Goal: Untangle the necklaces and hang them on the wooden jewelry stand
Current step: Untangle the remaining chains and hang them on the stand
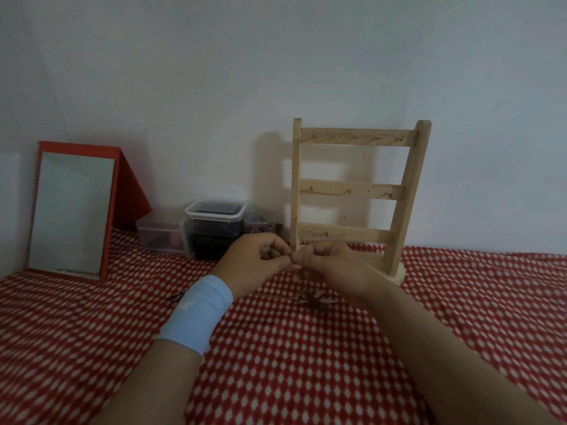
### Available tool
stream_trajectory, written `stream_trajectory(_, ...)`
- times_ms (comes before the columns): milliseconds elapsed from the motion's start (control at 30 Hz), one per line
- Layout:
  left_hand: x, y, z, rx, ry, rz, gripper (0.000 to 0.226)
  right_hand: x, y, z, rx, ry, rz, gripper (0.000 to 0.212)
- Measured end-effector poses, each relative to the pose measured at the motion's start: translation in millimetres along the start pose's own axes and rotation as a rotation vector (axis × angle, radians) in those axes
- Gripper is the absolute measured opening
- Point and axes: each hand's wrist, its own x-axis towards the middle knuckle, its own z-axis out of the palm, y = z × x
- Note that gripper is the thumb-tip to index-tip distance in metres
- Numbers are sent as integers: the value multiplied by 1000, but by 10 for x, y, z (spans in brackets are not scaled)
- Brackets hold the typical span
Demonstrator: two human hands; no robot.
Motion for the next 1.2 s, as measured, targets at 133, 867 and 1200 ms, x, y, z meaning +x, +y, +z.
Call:
stream_trajectory(133,-1,18,-12,-9,6,-16,8,4,4,26,-96,38,-80,18)
stream_trajectory(867,-46,7,-102,-511,-272,-543,21,48,159,90,-823,196,-715,19)
stream_trajectory(1200,-46,-29,-64,-549,-190,-405,27,35,109,124,-610,260,-549,18)
